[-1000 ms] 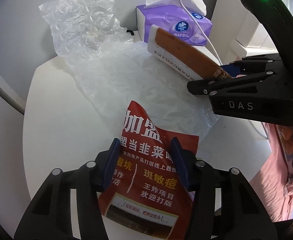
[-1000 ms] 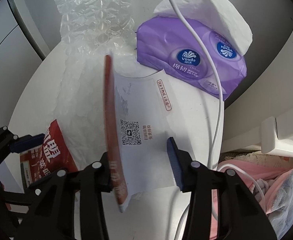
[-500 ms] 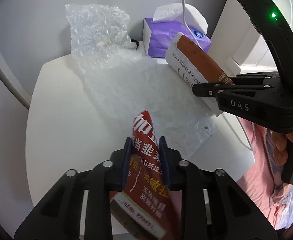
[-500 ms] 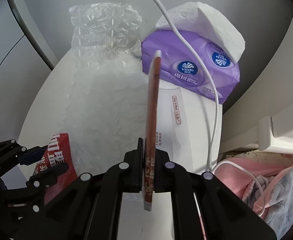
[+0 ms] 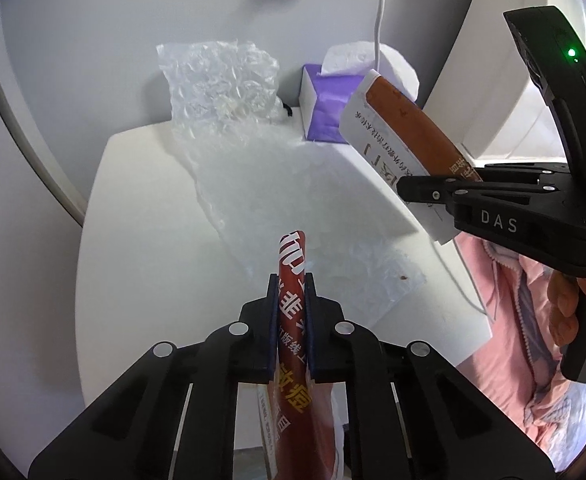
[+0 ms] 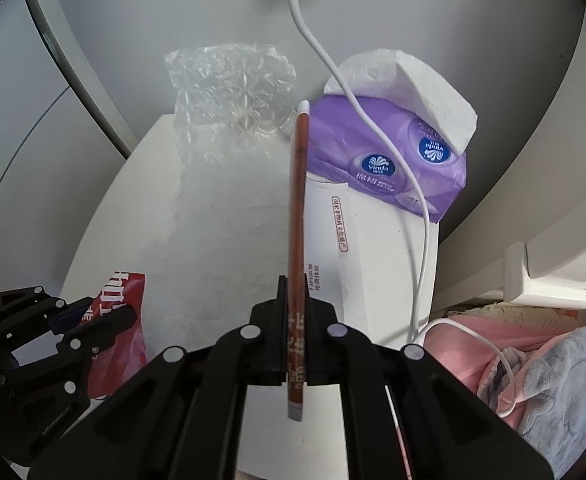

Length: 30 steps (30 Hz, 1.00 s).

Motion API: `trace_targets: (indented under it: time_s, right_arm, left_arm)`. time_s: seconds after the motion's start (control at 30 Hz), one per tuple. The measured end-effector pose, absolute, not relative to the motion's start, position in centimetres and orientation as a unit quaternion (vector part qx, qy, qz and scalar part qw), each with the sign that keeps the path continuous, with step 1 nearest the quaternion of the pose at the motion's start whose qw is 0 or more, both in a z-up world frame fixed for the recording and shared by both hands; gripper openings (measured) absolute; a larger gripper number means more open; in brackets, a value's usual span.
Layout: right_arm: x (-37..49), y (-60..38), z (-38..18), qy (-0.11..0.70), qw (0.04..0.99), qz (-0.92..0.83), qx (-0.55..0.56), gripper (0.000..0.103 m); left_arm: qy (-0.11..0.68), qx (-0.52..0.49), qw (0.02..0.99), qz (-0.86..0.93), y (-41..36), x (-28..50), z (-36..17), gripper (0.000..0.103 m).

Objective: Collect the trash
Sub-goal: 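Carry the white paper in the right gripper while the left gripper carries the red flyer over the wastebasket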

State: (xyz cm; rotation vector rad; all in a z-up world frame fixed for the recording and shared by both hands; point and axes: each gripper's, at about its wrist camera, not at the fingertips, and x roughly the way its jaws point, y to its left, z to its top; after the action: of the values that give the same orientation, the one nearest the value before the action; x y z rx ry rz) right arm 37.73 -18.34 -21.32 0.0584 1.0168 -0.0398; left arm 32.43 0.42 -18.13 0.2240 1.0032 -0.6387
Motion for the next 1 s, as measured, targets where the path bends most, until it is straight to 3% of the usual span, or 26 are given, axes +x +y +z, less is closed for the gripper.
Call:
trace_targets:
  time_s: [1.0]
  right_arm:
    - [31.3, -8.8, -18.0, 0.48, 0.876, 0.031, 0.019, 0.006]
  left_arm:
    - [0.455, 0.073, 0.842, -0.28, 8.7, 27.5, -12.4, 0.009]
